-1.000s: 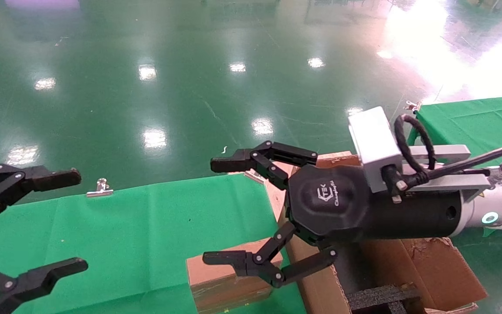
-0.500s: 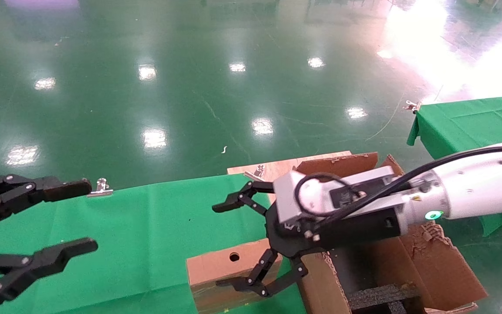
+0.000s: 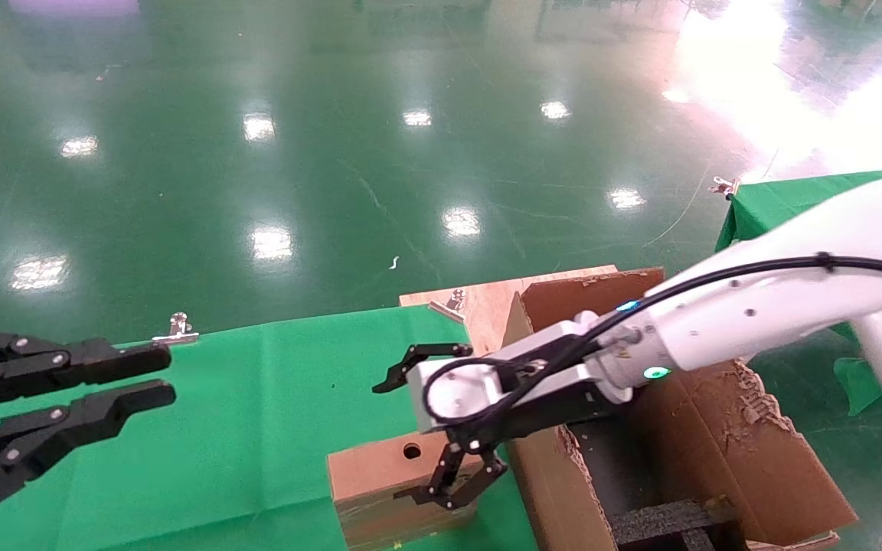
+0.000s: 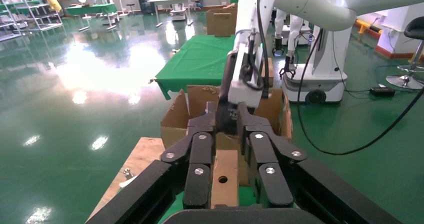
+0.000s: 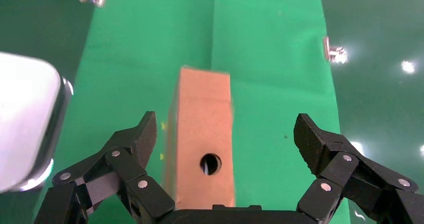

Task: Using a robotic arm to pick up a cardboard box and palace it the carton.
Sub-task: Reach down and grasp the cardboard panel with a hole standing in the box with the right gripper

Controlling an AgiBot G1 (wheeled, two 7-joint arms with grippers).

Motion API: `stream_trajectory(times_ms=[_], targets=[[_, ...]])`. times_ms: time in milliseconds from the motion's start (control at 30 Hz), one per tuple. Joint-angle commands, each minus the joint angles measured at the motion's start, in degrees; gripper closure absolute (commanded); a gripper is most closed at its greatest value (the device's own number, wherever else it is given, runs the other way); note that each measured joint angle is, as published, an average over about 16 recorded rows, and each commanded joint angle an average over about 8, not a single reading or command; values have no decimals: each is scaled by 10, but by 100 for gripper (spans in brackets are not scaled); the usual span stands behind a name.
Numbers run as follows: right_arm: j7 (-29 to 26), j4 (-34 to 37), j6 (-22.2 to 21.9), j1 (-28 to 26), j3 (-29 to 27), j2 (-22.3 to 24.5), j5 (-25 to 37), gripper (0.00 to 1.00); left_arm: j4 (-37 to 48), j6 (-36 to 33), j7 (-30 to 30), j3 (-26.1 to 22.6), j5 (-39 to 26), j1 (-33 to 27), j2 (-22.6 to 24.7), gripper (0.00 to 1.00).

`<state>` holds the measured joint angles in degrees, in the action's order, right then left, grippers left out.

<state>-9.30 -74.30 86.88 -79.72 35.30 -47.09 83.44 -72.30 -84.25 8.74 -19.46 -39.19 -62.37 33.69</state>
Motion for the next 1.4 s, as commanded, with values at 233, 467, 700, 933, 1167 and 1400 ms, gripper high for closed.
stream_trajectory(times_ms=[233, 467, 700, 933, 1167, 1400], targets=[[-18, 2, 12, -27, 39, -32, 64, 0, 0, 0, 0, 0, 0, 0, 0, 100], [-14, 2, 22, -43, 73, -43, 103, 0, 0, 0, 0, 0, 0, 0, 0, 91], [-6, 7, 23, -50, 88, -46, 115, 56, 0, 0, 0, 0, 0, 0, 0, 5], [-6, 9, 23, -52, 90, -47, 114, 100, 0, 0, 0, 0, 0, 0, 0, 0], [-6, 7, 23, -50, 87, -46, 112, 100, 0, 0, 0, 0, 0, 0, 0, 0], [-6, 6, 23, -49, 86, -45, 111, 100, 0, 0, 0, 0, 0, 0, 0, 0]])
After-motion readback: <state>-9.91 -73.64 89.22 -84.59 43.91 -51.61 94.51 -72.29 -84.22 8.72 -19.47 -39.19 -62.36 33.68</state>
